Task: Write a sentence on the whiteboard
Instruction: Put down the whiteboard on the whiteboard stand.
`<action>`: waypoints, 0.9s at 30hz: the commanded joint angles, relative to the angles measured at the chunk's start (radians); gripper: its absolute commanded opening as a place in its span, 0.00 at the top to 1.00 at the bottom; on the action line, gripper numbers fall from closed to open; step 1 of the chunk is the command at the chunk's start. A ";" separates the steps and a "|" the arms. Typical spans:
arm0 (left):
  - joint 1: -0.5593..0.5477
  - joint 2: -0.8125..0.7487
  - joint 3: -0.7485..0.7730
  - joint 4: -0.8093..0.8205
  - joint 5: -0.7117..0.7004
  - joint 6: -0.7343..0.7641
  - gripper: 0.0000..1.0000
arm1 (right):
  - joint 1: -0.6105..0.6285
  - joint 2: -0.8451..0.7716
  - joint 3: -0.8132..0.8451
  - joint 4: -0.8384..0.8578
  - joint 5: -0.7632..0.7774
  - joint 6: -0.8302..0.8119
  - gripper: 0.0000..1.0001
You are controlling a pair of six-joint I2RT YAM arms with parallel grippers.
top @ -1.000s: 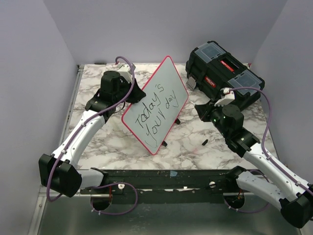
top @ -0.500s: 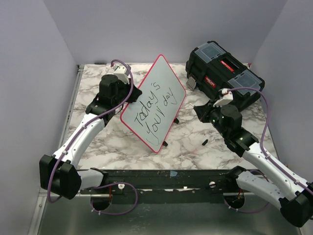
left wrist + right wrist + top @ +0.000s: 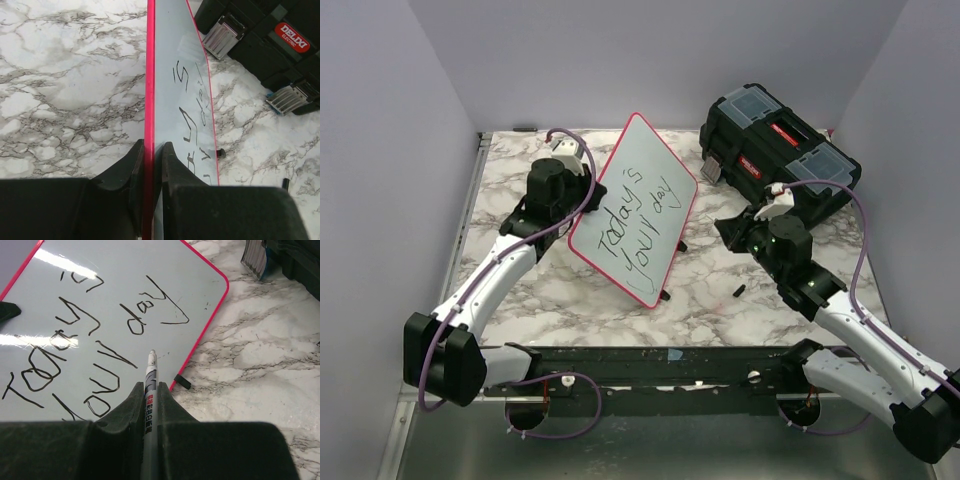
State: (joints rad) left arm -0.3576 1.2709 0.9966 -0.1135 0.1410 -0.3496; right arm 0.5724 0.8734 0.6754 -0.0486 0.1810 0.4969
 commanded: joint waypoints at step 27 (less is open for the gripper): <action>-0.066 -0.148 -0.215 -0.288 0.004 0.016 0.91 | 0.004 -0.025 -0.023 -0.025 -0.026 0.021 0.99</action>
State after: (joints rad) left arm -0.3836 1.1282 0.8444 -0.1501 0.0753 -0.4171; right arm 0.5724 0.8627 0.6674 -0.0563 0.1734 0.5014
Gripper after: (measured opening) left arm 0.203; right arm 0.118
